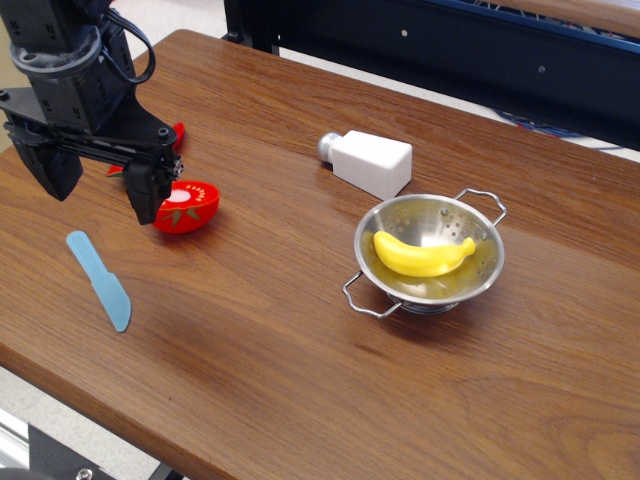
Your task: Take banana out of colander
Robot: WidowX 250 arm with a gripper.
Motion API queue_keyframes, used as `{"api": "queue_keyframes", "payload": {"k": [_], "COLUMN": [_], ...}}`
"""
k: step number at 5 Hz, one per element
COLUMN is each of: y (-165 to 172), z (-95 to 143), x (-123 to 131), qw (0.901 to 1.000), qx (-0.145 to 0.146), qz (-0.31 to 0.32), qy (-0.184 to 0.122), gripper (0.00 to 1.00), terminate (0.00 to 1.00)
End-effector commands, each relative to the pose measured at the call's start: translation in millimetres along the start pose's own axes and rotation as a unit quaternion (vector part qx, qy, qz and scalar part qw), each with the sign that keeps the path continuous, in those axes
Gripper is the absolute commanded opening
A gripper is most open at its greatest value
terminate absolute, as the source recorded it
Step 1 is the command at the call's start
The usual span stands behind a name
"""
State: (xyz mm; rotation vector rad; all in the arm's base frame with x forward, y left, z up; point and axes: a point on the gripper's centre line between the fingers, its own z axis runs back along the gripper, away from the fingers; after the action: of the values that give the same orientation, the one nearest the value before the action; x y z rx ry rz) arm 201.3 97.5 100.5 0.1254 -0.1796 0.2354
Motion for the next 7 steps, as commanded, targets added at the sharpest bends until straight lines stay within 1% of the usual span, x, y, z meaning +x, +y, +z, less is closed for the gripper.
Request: {"api": "queue_keyframes", "payload": {"k": [1, 2, 3, 4, 5, 6, 7], "y": [0, -31, -65, -97, -123, -144, -162], "z": [0, 4, 9, 22, 33, 31, 18], "x": [0, 18, 32, 38, 42, 48, 48], "qw": [1.0, 0.999, 0.9936, 0.9835, 0.9746, 0.9693, 0.958], "qx": [0.0, 0.0, -0.024, -0.049, -0.084, -0.103, -0.118], "qz": [0.0, -0.037, -0.105, -0.169, -0.203, -0.222, -0.261], "qy": [0.0, -0.027, -0.034, -0.043, -0.043, -0.018, 0.004], "gripper": [1.0, 1.0, 1.0, 1.0, 1.0, 1.0, 1.0], "terminate": [0.0, 0.0, 0.0, 0.0, 0.0, 0.0, 0.0]}}
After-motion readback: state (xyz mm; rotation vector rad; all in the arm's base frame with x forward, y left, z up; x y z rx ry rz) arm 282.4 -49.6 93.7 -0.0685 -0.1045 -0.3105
